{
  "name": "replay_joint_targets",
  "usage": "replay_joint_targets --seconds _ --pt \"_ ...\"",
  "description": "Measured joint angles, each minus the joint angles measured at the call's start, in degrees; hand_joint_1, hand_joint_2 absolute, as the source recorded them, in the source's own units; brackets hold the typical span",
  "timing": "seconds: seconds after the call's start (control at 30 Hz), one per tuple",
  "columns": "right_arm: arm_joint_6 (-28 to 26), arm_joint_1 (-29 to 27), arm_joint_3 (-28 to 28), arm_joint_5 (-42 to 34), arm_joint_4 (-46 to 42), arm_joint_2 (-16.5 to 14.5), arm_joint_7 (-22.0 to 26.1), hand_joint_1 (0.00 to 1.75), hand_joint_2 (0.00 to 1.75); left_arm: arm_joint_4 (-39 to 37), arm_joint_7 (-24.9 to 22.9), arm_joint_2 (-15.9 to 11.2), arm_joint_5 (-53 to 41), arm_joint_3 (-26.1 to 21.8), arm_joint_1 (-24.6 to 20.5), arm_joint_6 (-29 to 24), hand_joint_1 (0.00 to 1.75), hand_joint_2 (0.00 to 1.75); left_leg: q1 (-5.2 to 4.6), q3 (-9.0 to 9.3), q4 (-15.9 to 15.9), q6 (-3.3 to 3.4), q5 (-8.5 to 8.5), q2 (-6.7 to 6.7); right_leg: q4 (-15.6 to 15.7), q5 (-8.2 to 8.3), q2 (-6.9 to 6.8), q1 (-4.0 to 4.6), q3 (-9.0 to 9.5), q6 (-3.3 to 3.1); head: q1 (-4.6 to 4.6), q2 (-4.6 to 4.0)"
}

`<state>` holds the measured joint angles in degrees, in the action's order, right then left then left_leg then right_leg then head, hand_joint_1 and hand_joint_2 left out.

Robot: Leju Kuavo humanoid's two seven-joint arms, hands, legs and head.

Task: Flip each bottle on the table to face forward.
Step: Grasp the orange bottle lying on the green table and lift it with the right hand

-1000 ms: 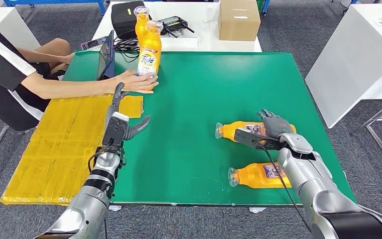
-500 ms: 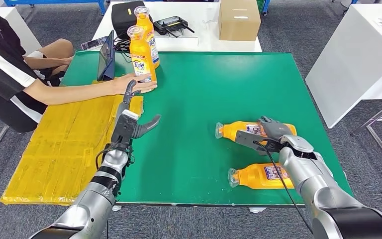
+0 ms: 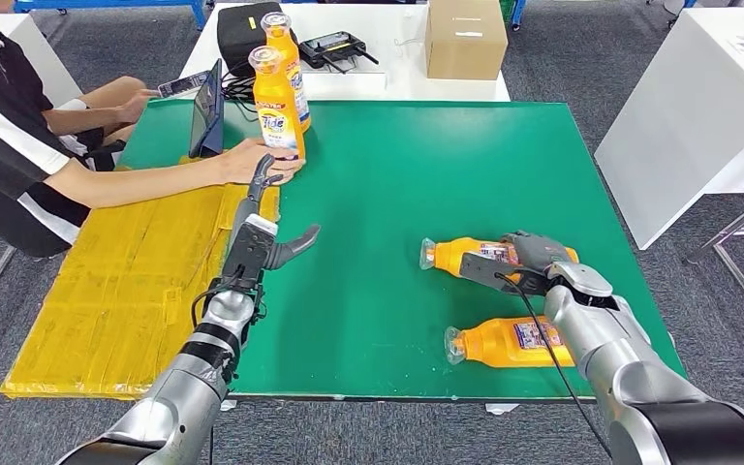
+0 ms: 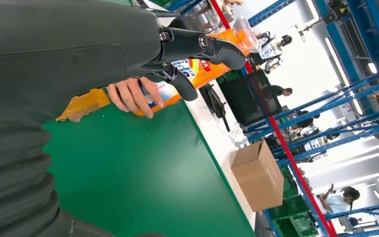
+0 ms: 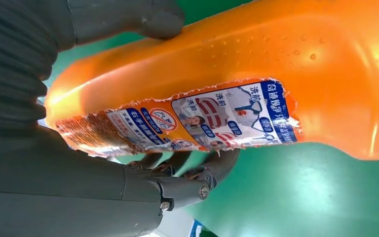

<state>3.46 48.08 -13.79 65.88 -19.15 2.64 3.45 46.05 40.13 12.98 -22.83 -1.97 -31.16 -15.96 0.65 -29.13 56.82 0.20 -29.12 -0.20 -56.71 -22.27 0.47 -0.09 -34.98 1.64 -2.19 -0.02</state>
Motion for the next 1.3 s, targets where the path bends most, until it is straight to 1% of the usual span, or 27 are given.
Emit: replay_joint_targets --seconds 0.4,0.8,0.83,0.87,0.93,0.97,1.0,1.3 --pt "0.89 0.43 -0.03 2.4 0.22 -0.1 -0.02 1.75 1.75 -1.11 0.01 0.01 0.58 0.25 -1.09 0.72 0.0 1.75 0.0 0.03 0.0 0.0 0.0 0.0 0.0 0.0 0.0 0.0 0.01 0.0 -0.01 0.0" --pt "2.45 0.93 -0.65 3.99 0.51 -0.43 -0.02 1.73 1.75 -1.58 0.0 0.02 1.3 0.33 -1.21 0.72 0.0 1.75 0.0 0.06 0.0 0.0 0.0 0.0 0.0 0.0 0.01 0.0 0.04 0.0 0.01 0.0" --pt "2.48 0.94 -0.68 4.0 0.53 -0.44 -0.02 1.58 1.75 -1.63 0.0 0.02 1.32 0.33 -1.21 0.72 0.0 1.75 0.0 0.06 0.0 0.0 0.0 0.0 0.0 0.0 0.01 0.0 0.04 0.0 0.0 0.0" --pt "2.5 0.95 -0.72 4.02 0.54 -0.45 -0.02 1.21 1.75 -1.66 0.0 0.02 1.33 0.34 -1.22 0.72 0.0 1.75 0.0 0.07 0.0 0.0 0.0 0.0 0.0 0.0 0.01 0.0 0.04 0.0 0.0 0.0" --pt "2.67 0.97 -0.86 4.1 0.57 -0.48 -0.02 0.35 1.75 -1.68 0.0 0.02 1.37 0.36 -1.22 0.73 0.0 1.75 0.0 0.08 0.0 0.0 0.0 0.0 0.0 0.0 0.01 0.0 0.05 0.0 -0.01 0.0" --pt "2.83 0.97 -0.97 4.18 0.58 -0.49 -0.02 0.06 1.75 -1.68 0.0 0.02 1.4 0.38 -1.22 0.73 0.0 1.75 0.0 0.09 0.0 0.0 0.0 0.0 0.0 0.0 0.01 0.0 0.06 0.0 0.0 0.0" --pt "3.04 0.94 -1.08 4.25 0.63 -0.5 -0.02 0.0 1.75 -1.68 0.0 0.02 1.44 0.42 -1.22 0.74 0.0 1.75 0.01 0.1 0.0 0.0 0.0 0.01 0.0 0.0 0.02 0.0 0.06 0.0 0.0 0.0" --pt "3.59 -0.22 -1.57 4.19 1.25 -0.61 0.22 0.0 1.75 -1.7 0.01 0.13 1.6 0.84 -1.25 0.72 0.0 1.75 0.01 0.1 0.0 0.0 0.0 0.0 0.0 0.0 0.03 0.01 0.06 0.0 -0.01 0.0"
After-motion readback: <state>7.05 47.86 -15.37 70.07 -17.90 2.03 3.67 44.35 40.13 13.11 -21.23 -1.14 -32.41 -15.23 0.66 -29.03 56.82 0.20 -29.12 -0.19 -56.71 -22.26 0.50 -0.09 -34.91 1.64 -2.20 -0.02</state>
